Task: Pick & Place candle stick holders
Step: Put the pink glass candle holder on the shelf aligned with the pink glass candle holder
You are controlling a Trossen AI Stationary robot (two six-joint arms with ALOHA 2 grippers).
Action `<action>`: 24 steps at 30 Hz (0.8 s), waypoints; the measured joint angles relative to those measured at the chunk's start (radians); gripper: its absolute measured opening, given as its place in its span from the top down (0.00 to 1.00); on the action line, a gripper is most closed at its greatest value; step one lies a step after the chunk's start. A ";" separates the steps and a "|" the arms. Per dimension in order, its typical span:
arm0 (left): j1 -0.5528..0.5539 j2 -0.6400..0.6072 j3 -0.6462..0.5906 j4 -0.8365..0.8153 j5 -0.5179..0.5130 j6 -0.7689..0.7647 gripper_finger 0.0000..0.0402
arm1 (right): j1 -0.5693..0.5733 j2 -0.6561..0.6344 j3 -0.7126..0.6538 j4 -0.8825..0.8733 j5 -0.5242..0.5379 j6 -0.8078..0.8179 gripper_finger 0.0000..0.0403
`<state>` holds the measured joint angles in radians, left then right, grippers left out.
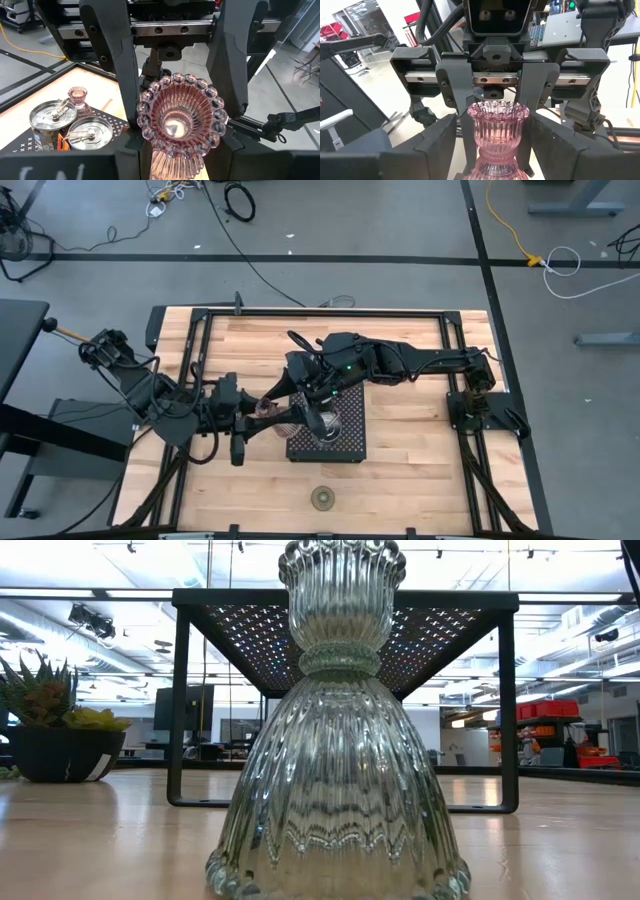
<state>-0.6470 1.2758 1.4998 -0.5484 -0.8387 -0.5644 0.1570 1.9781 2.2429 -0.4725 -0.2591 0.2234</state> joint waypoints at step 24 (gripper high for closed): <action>-0.001 0.000 0.000 -0.005 -0.002 -0.006 0.67 | 0.012 0.031 0.000 -0.004 0.058 -0.004 0.71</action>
<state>-0.6476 1.2755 1.4998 -0.5533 -0.8408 -0.5709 0.1688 2.0087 2.2433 -0.4767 -0.2014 0.2195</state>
